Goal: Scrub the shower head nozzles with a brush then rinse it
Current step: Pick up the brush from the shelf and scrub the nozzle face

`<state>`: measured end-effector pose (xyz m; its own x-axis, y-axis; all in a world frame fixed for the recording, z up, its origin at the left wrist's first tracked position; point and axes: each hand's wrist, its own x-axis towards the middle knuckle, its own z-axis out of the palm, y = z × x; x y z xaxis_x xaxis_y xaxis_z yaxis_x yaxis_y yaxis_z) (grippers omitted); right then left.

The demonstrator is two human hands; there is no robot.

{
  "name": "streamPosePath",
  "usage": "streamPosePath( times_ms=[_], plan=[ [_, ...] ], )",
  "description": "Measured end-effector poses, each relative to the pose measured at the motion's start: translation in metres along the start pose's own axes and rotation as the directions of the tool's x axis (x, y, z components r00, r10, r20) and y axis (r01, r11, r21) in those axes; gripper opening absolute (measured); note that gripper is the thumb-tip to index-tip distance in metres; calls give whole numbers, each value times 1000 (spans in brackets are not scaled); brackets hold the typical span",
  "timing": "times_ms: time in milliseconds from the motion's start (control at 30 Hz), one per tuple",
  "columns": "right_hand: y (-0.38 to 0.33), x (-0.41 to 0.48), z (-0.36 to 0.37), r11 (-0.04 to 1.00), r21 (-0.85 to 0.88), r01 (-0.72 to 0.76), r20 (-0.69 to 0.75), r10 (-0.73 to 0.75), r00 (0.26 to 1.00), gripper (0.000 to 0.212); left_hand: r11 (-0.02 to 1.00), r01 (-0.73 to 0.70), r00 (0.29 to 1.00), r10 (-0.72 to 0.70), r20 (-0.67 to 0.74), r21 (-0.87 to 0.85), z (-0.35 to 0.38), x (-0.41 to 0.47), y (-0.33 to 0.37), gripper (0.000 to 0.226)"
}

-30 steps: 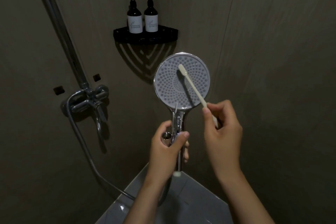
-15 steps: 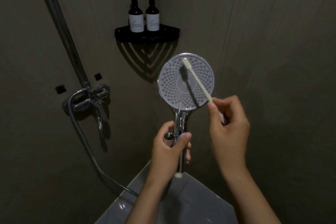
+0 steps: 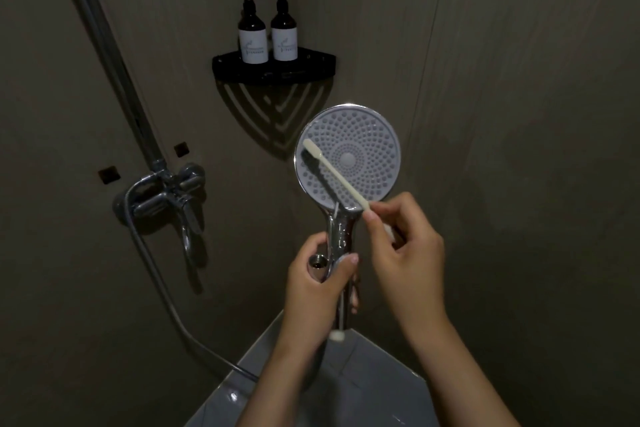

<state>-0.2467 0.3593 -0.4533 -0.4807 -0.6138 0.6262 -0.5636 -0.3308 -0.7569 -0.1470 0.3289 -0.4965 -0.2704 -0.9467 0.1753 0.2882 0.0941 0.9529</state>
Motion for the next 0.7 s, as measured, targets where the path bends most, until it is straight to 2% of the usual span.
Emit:
streamPosePath(
  times_ms=[233,367,600,700],
  plan=[
    [0,26,-12,1000,22,18,-138,-15,990,9,999,33,999,-33,17,11,-2,0,-1,16],
    [0,21,-3,1000,24,4,-48,-3,999,6,999,32,999,-32,35,11,0,0,2,18],
    [1,7,7,1000,-20,8,131,-5,991,17,1000,-7,1000,7,-3,29,0,0,3,17],
    [-1,9,3,1000,14,17,106,-18,994,14,1000,5,1000,-5,-10,13,-2,1,3,17]
  ],
)
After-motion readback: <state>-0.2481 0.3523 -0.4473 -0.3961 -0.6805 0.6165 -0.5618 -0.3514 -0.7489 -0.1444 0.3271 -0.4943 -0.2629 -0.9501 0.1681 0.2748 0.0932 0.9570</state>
